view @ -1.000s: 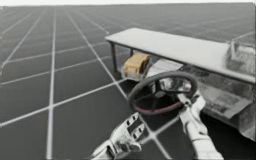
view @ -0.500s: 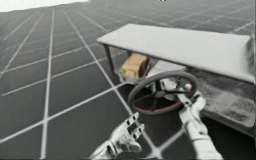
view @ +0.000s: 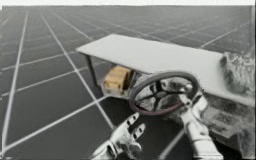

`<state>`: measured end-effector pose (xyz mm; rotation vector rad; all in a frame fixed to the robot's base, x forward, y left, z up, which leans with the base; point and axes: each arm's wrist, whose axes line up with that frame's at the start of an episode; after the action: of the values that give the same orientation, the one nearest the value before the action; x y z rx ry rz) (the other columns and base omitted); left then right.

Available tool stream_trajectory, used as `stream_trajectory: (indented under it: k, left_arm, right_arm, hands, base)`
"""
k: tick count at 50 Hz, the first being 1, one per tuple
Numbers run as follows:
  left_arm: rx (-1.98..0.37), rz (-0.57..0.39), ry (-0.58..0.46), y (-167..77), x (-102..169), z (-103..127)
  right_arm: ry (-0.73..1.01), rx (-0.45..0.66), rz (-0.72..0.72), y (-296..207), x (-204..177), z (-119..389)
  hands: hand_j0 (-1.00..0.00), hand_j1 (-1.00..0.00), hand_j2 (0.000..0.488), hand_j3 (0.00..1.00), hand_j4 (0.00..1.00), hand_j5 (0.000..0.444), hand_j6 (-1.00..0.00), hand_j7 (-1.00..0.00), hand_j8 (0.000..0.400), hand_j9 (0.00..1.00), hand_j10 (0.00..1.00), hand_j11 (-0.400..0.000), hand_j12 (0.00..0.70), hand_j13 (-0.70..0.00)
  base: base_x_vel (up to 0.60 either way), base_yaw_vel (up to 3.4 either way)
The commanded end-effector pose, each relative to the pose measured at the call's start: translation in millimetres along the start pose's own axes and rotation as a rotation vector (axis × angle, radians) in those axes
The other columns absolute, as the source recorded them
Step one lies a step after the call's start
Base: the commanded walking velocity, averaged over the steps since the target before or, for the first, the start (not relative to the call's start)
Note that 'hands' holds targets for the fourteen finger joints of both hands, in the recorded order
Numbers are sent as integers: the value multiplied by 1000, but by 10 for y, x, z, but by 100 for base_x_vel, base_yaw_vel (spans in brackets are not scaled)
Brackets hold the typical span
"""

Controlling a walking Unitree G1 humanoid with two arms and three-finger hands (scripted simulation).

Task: Pick up and drop off the object

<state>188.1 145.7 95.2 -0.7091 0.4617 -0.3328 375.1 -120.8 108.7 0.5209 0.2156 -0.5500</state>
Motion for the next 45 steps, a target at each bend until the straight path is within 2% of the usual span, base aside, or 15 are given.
stream_trajectory:
  k: [1,45]
  left_arm:
    - [-15,11,-6,46,-25,-10]
    - [-15,11,-6,46,-25,-10]
  right_arm:
    - [0,-2,27,99,-26,-16]
    - [0,-2,27,100,-26,-16]
  hands:
    - [0,0,0,1000,1000,0,0,0,0,1000,1000,-400,0,-700]
    - [0,0,0,1000,1000,0,0,0,0,1000,1000,-400,0,-700]
  base:
    - [41,-51]
    - [35,-30]
